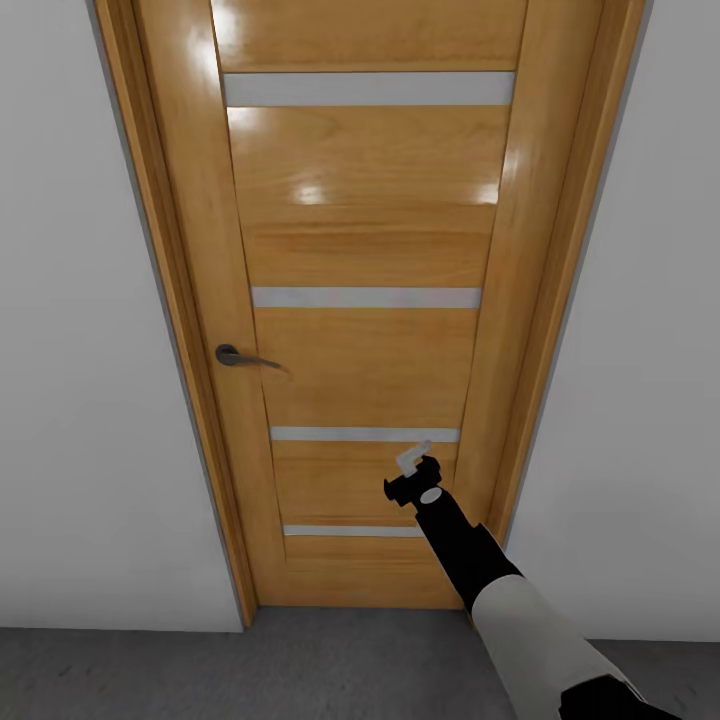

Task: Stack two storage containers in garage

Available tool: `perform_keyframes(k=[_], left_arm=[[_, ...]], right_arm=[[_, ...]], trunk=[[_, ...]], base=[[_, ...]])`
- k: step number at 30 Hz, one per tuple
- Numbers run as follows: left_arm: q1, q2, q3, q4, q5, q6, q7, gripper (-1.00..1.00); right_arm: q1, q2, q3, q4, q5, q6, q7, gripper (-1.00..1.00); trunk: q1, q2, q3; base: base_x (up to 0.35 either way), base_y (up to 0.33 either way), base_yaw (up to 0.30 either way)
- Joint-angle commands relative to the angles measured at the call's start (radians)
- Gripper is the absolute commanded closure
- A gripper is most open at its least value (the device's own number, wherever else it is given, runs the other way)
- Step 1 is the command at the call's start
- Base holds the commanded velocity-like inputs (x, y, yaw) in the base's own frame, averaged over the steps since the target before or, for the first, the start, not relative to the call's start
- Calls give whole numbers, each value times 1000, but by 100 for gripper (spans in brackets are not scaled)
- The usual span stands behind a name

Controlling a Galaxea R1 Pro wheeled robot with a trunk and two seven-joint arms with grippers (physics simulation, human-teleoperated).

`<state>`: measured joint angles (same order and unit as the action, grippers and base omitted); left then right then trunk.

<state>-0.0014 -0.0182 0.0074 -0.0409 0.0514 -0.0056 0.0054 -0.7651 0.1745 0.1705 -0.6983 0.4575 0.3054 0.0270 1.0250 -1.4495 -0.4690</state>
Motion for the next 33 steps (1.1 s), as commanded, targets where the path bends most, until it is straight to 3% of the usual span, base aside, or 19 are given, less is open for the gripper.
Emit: perform_keyframes(k=[1,6,11,13,14,15,19,33], left_arm=[[0,0,0,-1,5,-1,1,-100],[0,0,0,-1,5,-1,0,-100],[0,0,0,-1,5,-1,-1,-100],[0,0,0,-1,5,-1,-1,-100],[0,0,0,-1,5,-1,0,-100],[0,0,0,-1,5,-1,-1,-100],[0,1,0,-1,5,1,-1,-100],[0,1,0,-1,5,1,-1,-100]], right_arm=[[0,0,1,-2,10,7,3,-100],[0,0,3,-42,10,9,3,-100],[0,0,65,-147,-9,30,4,-100],[0,0,111,-196,-83,72,3,-100],[0,0,261,-271,-295,162,-9,-100],[0,0,280,-274,-310,168,-11,-100],[0,0,306,-280,-331,176,-14,-100],[0,0,313,-279,-330,178,-17,-100]], trunk=[[0,-1,-1],[0,-1,-1],[0,-1,-1],[0,-1,-1],[0,-1,-1],[0,-1,-1],[0,-1,-1],[0,-1,-1]], base=[[0,0,0],[0,0,0],[0,0,0],[0,0,0],[21,0,0],[81,0,0],[213,0,0],[311,0,0]])
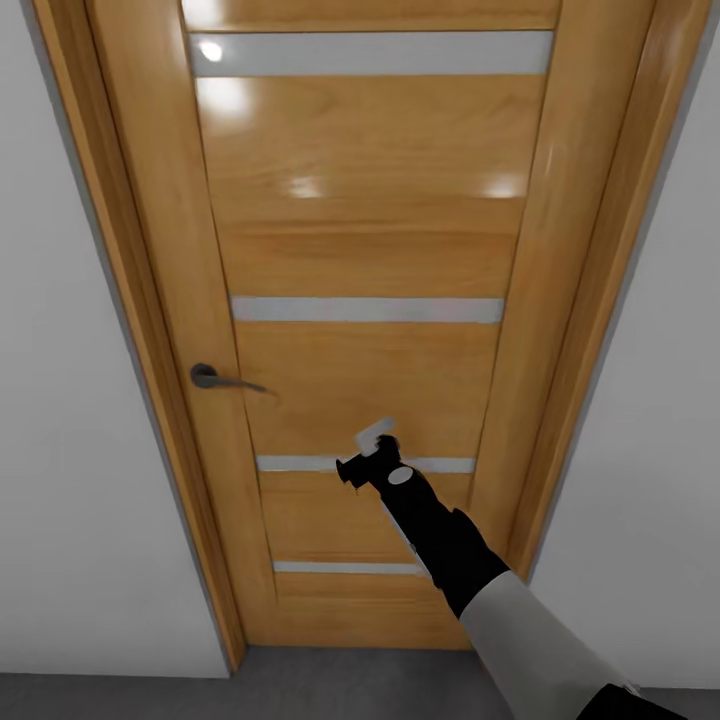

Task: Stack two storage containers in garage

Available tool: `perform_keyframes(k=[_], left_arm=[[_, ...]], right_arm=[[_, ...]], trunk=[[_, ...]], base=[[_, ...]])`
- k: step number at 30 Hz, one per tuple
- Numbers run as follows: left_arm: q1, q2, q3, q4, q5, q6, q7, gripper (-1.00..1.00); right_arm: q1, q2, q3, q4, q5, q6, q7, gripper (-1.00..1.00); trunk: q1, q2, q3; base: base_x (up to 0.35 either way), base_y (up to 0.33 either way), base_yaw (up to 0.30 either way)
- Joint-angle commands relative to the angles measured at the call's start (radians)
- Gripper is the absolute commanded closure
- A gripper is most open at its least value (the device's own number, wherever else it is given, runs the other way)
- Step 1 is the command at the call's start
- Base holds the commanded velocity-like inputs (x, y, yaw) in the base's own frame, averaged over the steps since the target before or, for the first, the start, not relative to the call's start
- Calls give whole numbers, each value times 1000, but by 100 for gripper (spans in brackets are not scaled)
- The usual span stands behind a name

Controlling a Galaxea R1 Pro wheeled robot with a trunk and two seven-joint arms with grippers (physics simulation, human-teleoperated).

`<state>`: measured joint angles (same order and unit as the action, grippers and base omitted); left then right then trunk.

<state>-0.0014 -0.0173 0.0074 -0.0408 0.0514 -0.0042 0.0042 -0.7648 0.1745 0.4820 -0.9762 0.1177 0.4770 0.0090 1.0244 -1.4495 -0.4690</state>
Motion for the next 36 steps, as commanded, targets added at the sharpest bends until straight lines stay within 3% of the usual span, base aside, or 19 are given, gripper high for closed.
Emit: perform_keyframes(k=[1,10,14,20,22,25,29,30,36], left_arm=[[0,-1,0,-1,5,0,0,-100],[0,-1,0,-1,5,0,0,-100],[0,-1,0,-1,5,0,0,-100],[0,-1,0,-1,5,0,-1,-100],[0,-1,0,-1,5,0,-1,-100],[0,-1,0,-1,5,0,-1,-100],[0,-1,0,-1,5,-1,-1,-100],[0,-1,0,-1,5,0,-1,-100],[0,-1,0,-1,5,0,-1,-100]], right_arm=[[-1,0,1,-1,11,6,1,-100],[-1,0,3,7,8,6,0,-100],[-1,0,48,10,9,-3,-1,-100],[-1,0,58,12,11,-7,-7,-100],[-2,0,62,86,12,-31,-40,-100],[-18,0,63,119,13,-47,-51,-100],[-109,0,63,248,8,-99,-67,-100],[-210,0,62,392,0,-174,-81,-100],[-256,0,63,409,-2,-182,-82,-100]], trunk=[[1,0,-1],[1,0,-1],[1,0,-1],[1,0,-1],[1,0,-1],[1,0,-1],[1,0,-1],[1,0,-1],[1,0,-1]], base=[[321,0,0],[321,0,0],[311,0,0],[280,0,0],[155,0,0],[56,0,0],[13,0,0],[0,0,0],[0,0,0]])
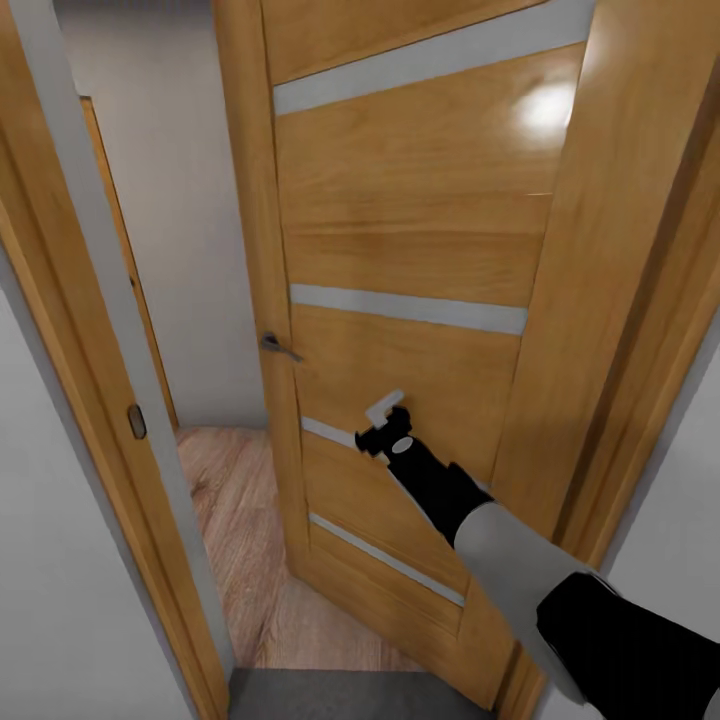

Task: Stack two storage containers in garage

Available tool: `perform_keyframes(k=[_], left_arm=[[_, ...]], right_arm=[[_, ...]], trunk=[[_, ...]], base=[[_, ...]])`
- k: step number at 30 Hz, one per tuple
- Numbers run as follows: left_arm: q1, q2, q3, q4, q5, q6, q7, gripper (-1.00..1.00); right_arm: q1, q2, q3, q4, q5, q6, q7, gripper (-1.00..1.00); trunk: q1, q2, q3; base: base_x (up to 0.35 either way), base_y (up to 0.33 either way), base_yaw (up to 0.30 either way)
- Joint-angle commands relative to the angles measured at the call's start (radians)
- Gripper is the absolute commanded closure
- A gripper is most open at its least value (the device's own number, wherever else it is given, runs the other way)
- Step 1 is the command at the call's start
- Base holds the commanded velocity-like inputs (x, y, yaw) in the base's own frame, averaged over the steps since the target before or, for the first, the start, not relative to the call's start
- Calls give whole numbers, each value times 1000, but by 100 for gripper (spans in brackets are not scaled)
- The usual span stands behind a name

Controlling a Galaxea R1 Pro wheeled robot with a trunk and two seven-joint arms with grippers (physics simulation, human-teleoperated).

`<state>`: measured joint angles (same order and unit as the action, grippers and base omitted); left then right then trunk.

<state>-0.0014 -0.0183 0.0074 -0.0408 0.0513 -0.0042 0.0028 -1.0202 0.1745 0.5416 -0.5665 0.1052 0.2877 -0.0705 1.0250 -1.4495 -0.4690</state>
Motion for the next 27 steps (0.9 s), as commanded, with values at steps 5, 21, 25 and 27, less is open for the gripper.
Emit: perform_keyframes(k=[5,21,25,27], left_arm=[[0,0,0,-1,5,0,1,-100],[0,0,0,-1,5,0,0,-100],[-1,0,2,-2,5,-2,2,-100],[-1,1,2,-2,5,-2,1,-100]], right_arm=[[-8,0,1,-5,9,7,-3,-100],[1,0,3,-115,-81,59,53,-100],[1,0,2,-98,-93,56,39,-100],[1,0,-1,-87,-89,61,28,-100]], trunk=[[0,-1,-1],[0,-1,-1],[0,-1,-1],[0,-1,-1]], base=[[0,0,0],[0,0,0],[0,0,0],[0,0,0]])
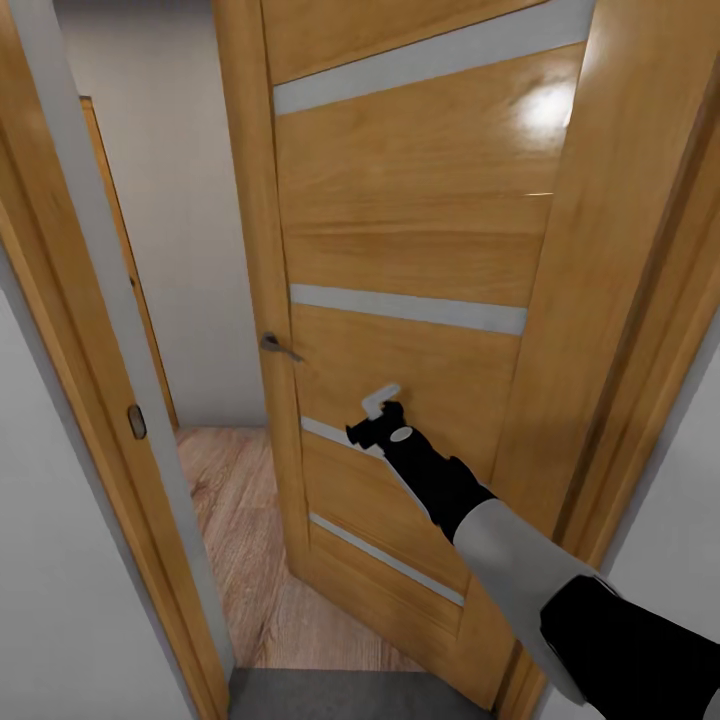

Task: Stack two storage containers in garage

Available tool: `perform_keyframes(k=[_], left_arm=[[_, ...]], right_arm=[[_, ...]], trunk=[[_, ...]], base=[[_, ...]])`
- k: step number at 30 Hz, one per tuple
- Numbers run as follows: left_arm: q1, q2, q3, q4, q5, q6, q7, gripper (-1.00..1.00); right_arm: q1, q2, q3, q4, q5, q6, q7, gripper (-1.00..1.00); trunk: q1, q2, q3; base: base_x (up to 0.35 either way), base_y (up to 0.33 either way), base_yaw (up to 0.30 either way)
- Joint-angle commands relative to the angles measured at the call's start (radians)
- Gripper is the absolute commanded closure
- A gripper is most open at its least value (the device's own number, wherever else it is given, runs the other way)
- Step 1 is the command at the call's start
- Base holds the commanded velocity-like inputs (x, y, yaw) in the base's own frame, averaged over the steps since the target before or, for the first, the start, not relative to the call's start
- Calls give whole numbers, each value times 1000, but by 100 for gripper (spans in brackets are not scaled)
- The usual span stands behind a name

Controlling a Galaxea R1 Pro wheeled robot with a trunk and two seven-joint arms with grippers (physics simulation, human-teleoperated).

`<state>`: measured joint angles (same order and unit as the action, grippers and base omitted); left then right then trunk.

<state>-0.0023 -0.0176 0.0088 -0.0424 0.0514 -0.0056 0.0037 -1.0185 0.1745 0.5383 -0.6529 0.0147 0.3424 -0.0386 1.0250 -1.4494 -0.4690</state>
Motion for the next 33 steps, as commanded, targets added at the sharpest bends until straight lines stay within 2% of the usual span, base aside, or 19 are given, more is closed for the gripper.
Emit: perform_keyframes(k=[1,8,12,29,30,33], left_arm=[[0,0,0,0,5,-1,0,-100],[-1,2,0,0,5,0,-1,-100],[-1,3,0,0,6,1,1,-100],[-1,2,0,0,7,1,1,-100],[-1,2,0,0,7,1,1,-100],[-1,2,0,0,7,1,1,-100]], right_arm=[[-1,0,2,5,3,7,-10,-100],[-2,-3,5,16,6,3,-49,-100],[-2,-5,5,17,4,2,-65,-100],[-1,-7,3,26,-91,0,-74,-100],[-2,-7,3,44,6,-2,-108,-100],[-1,-7,3,50,7,-3,-116,-100]], trunk=[[0,-1,-1],[0,-1,-1],[0,-1,-1],[0,-1,-1],[0,-1,-1],[0,-1,-1]], base=[[0,0,0],[3,0,0],[186,0,0],[310,0,0],[321,0,0],[321,0,0]])
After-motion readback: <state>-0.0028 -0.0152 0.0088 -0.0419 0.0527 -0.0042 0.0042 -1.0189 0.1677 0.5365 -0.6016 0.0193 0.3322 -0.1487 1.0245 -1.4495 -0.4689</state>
